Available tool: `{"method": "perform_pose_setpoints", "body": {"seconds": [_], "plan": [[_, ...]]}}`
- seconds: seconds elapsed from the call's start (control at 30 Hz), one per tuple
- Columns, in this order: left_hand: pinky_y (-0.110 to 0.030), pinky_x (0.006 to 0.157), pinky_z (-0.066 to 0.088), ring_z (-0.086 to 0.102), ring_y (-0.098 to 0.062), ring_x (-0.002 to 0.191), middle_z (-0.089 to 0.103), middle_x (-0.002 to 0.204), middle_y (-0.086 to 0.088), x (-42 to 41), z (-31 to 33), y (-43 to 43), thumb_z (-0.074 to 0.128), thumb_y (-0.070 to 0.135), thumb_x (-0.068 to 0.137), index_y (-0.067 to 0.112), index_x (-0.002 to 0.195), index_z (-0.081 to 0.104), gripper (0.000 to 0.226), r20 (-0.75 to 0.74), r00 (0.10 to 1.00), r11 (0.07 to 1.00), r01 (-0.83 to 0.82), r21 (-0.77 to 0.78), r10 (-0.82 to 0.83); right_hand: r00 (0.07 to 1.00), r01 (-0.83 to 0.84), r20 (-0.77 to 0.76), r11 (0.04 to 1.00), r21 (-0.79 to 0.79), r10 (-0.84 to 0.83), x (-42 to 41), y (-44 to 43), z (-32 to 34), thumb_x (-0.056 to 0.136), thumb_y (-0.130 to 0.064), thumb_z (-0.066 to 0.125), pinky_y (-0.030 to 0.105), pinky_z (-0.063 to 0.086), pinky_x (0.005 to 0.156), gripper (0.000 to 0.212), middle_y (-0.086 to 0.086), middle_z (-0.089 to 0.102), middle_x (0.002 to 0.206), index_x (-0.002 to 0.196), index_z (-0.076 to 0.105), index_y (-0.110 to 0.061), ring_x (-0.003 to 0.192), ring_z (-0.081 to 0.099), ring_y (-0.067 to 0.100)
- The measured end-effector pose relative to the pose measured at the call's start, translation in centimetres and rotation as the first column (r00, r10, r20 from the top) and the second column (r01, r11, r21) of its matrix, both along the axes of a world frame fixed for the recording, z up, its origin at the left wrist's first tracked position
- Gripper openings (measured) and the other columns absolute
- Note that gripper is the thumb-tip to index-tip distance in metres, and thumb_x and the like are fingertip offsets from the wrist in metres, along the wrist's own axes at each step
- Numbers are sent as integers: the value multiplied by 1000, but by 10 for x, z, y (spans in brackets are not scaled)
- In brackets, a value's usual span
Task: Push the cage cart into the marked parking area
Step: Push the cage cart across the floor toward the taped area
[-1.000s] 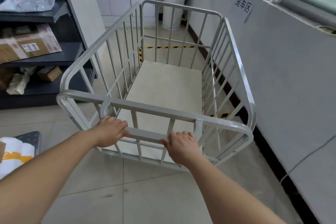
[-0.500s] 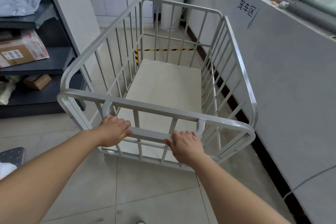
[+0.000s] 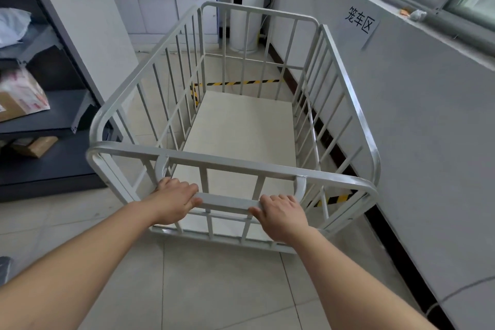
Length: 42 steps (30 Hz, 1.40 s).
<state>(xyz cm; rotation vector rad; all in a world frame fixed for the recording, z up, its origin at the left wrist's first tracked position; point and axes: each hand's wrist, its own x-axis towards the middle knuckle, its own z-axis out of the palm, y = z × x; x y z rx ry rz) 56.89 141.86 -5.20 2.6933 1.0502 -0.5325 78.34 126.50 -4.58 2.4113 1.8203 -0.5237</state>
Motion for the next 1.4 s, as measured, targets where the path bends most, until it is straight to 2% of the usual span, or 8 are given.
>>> {"method": "perform_pose_setpoints", "body": {"seconds": [0.1,0.23,0.37,0.73,0.87,0.93,1.3,1.4], "plan": [[-41,106,22,44,-23,108,56,109,-1,21,1,12,23,46,101,21,111,47,36,0,1000,1000,-9,4,9,1000,-23,10,1000,9,23,22,14,0,95,-58,18,41,32,98,54,10,62,112,108,50,-16,108,51,29],[-40,105,23,41,-21,102,56,107,0,47,-2,28,23,47,100,22,107,46,34,20,999,999,-34,0,34,998,-57,18,998,10,57,52,32,1,86,-66,5,40,32,97,71,10,62,111,107,50,-16,107,51,29],[-38,100,26,36,-17,92,52,97,4,75,-3,43,23,46,100,27,95,40,26,42,998,998,-57,12,56,998,-70,12,997,18,69,84,50,2,96,-57,18,41,32,97,55,11,61,112,110,50,-15,108,51,30],[-37,99,25,35,-17,93,47,96,7,145,-1,79,23,46,101,27,93,37,24,40,995,995,-95,15,95,991,-131,45,990,47,129,157,95,0,94,-59,14,41,33,95,57,9,62,109,108,50,-16,106,51,29],[-38,100,24,33,-17,94,46,96,6,169,1,94,24,46,101,26,93,37,25,35,994,995,-104,3,104,989,-148,23,985,92,146,180,113,2,70,-69,-11,40,34,94,87,7,61,105,104,49,-17,102,52,28],[-38,101,23,32,-16,94,45,96,6,181,2,102,24,46,101,26,94,37,25,36,993,994,-110,-10,111,990,-140,12,985,98,140,191,122,3,63,-70,-15,40,34,93,93,6,61,103,103,49,-17,100,52,27],[-38,103,21,31,-16,98,45,100,5,235,1,160,23,47,101,26,97,38,27,53,992,992,-112,-60,115,992,-130,13,988,87,129,247,183,6,65,-70,-13,39,35,97,90,4,61,102,105,49,-19,98,52,24],[-39,104,20,39,-21,109,52,109,1,243,2,174,23,47,101,23,102,42,31,33,993,992,-115,-60,118,992,-129,8,987,95,129,254,197,5,66,-70,-12,39,35,97,90,4,61,102,106,49,-19,99,52,24]]}}
